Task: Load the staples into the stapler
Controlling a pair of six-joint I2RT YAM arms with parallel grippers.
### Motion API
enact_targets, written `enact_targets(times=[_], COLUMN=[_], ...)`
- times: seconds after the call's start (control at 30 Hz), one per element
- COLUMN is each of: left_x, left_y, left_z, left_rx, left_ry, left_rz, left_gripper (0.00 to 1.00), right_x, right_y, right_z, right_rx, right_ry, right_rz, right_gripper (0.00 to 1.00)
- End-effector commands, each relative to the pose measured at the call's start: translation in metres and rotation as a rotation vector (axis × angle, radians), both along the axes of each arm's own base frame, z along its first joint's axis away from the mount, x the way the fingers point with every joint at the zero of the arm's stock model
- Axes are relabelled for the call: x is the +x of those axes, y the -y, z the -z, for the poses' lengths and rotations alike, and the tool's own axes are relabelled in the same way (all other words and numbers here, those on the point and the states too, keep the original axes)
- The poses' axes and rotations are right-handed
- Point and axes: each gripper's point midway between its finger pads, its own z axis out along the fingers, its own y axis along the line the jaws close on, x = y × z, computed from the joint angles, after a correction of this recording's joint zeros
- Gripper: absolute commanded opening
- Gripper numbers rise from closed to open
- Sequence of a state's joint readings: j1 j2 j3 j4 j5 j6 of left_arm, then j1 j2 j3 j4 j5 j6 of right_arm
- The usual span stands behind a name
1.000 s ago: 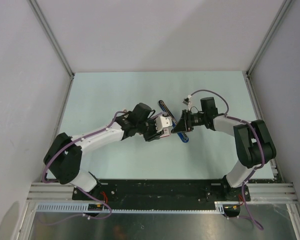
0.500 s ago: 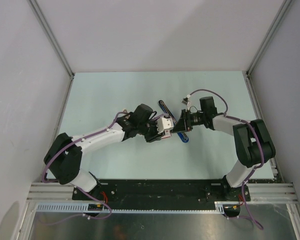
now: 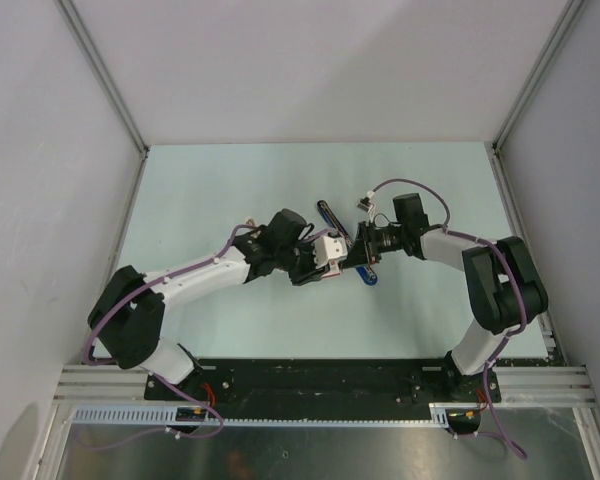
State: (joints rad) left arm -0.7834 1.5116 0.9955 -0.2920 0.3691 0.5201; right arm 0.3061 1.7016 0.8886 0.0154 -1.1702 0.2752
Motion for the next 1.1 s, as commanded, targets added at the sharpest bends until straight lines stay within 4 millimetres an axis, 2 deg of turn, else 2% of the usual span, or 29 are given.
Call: enact_targets(times=[0.0, 0.17, 0.53, 1.07], left_x=[0.002, 0.002, 0.000, -0.006], left_y=[0.006, 0.004, -0.002, -0.018], left_z=[-0.013, -0.009, -0.001, 0.004], left_rx=[-0.045, -0.034, -0.013, 0.014], left_ry=[0.030, 0.032, 0.030, 0.054], left_rz=[-0.004, -0.006, -0.014, -0.031], left_gripper=[0.42, 0.42, 0.42, 0.43], right_x=[0.005, 0.004, 0.009, 0.016], right_y=[-0.005, -0.002, 0.004, 0.013], right_z=[-0.008, -0.008, -0.009, 0.002], right_rx=[0.025, 0.017, 0.015, -0.030], right_ry=[0.041, 0.020, 0.028, 0.044], right_rz=[-0.034, -0.029, -0.013, 0.026], right_gripper=[0.20, 0.11, 0.01, 0.00])
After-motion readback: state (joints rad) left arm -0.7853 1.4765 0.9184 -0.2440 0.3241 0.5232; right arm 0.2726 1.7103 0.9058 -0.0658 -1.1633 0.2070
